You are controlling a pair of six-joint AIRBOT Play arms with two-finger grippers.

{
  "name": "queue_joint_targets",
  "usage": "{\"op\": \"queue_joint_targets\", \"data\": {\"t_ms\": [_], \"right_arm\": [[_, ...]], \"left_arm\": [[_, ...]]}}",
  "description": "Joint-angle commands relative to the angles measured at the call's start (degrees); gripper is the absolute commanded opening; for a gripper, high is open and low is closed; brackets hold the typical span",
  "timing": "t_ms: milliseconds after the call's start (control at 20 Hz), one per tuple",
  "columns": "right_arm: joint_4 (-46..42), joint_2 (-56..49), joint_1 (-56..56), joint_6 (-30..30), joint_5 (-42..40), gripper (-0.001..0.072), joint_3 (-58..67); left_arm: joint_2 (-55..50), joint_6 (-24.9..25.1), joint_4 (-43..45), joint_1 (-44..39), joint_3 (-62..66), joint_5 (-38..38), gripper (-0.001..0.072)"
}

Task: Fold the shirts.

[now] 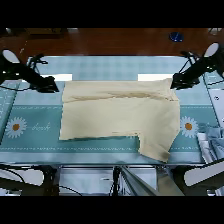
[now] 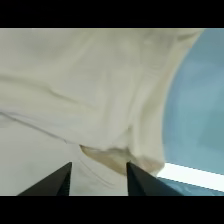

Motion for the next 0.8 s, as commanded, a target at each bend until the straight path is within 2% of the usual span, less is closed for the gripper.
{"op": "queue_joint_targets", "data": {"t_ms": [0,50,100,150,250,400,550,750], "right_arm": [[-1.86,6.32,-5.33,-1.99,5.03,0.044,-2.38],[-1.14,8.55,-8.15,-1.99,5.35,0.0462,-6.1],[0.04,10.73,-10.97,-1.9,4.9,0.0558,-11.19],[2.91,12.44,-13.33,-2.1,3.74,0.0591,-16.63],[10.34,14.8,-16.94,-6.05,2.32,0.0591,-27.28],[11.74,16.74,-18.43,-9.68,0.52,0.0587,-36.54],[12.35,18.62,-18.62,-9.7,-3.21,0.0581,-39.36],[12.35,20.5,-18.64,-10.1,-4.37,0.0571,-39.56]], "left_arm": [[5.6,2.64,0.02,8.07,-2.67,-8.11,0.0335],[8.31,3.8,-0.39,10.82,-7.13,-9.05,0.0337],[11.19,4.2,-3.72,13.38,-13.42,-9.35,0.0459],[13.62,6.73,-7.78,15.39,-19.76,-9.09,0.0545],[16.94,10.21,-10.78,17.92,-31.01,-8.55,0.0545],[18.73,10.8,-10.64,19.21,-40.59,-8.57,0.0545],[18.8,11.28,-10.62,19.1,-44.39,-6.91,0.0544],[18.78,9.9,-10.34,15.93,-47.76,-2.99,0.0531]]}}
